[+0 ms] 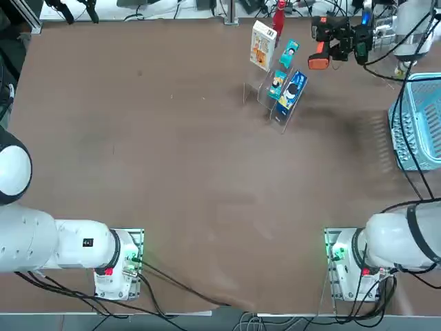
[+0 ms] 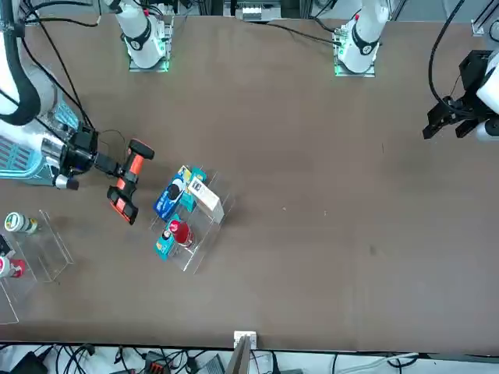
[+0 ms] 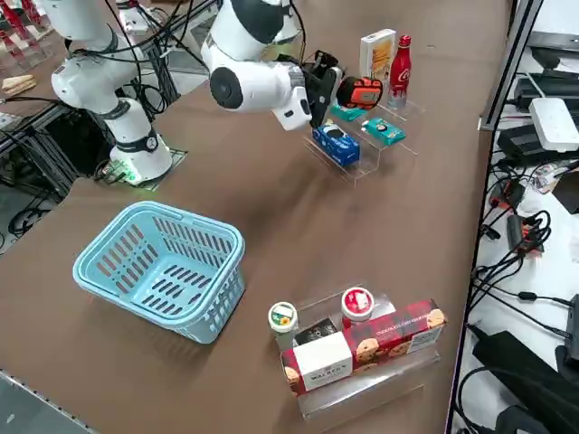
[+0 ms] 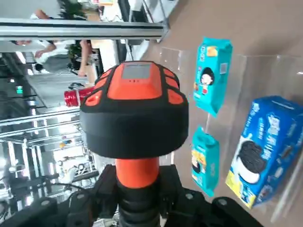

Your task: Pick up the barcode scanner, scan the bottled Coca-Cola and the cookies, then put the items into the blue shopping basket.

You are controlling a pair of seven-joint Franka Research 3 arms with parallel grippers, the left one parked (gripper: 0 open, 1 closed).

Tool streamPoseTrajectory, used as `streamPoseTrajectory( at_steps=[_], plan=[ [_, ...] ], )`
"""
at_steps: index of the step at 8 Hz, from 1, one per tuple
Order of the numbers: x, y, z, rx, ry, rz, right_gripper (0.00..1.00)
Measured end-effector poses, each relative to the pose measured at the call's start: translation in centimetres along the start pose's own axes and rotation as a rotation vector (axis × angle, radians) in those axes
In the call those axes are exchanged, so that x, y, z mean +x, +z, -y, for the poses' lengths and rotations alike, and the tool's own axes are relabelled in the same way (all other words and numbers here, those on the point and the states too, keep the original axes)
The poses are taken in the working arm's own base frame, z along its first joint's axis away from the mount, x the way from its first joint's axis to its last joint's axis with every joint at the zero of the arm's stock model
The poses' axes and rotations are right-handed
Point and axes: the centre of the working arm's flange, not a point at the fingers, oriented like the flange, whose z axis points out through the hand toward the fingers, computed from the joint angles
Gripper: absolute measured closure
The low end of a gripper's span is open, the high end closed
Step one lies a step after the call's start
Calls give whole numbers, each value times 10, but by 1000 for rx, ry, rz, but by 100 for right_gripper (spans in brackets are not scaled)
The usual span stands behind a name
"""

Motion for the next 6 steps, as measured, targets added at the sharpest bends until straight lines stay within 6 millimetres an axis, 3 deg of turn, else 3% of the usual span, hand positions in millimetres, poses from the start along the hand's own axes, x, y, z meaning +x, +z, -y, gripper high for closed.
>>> streamPoseTrajectory(
  at_steps=[3, 6],
  plan=[
    [-31, 41, -28, 26, -129, 35, 57],
    [-39, 71, -53, 63, -130, 30, 57]
  ],
)
